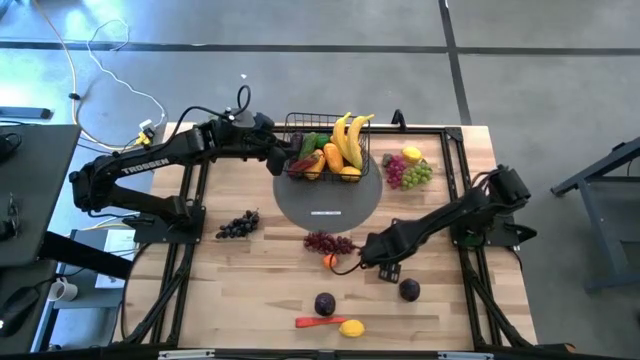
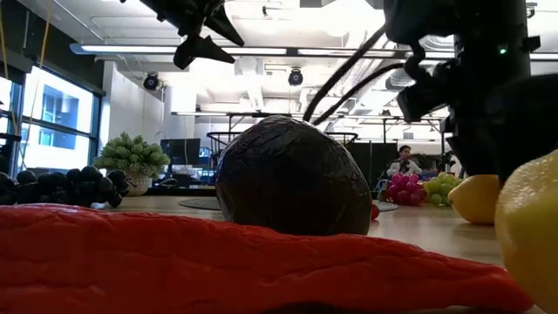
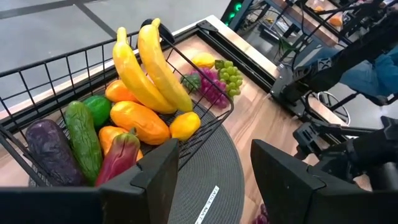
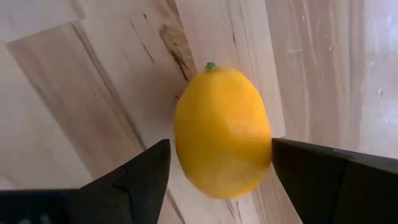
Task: Build produce basket
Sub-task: Put the middle yellow lemon into the black wire basket, then put the bottom left purple grapes into the black wire basket
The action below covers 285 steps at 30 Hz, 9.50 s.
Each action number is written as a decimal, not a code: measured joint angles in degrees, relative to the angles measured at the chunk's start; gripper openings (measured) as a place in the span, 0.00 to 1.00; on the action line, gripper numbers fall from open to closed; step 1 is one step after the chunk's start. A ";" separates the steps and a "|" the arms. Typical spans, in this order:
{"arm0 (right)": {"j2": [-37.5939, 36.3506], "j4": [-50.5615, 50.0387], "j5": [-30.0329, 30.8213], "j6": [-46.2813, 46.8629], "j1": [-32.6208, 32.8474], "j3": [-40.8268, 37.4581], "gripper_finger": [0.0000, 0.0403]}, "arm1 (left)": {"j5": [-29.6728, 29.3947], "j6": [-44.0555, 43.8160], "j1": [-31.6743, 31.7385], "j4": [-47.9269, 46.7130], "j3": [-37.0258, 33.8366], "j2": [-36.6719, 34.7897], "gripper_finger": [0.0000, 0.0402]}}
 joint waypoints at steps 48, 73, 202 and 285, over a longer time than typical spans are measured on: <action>0.31 3.37 -0.96 -6.94 -24.89 22.99 0.38 | -23.67 30.52 2.91 -0.53 0.00 0.04 0.47; 1.58 18.06 4.30 -24.65 -41.43 25.99 0.38 | -11.61 30.08 9.47 -10.56 0.00 0.04 0.47; 3.44 -13.82 2.91 -34.74 -42.77 45.24 0.59 | -8.48 -3.28 -25.22 -20.87 -30.10 0.48 0.63; -5.24 -16.40 15.25 -10.53 -47.01 45.22 0.59 | 1.38 6.79 8.18 47.39 -18.47 5.51 0.02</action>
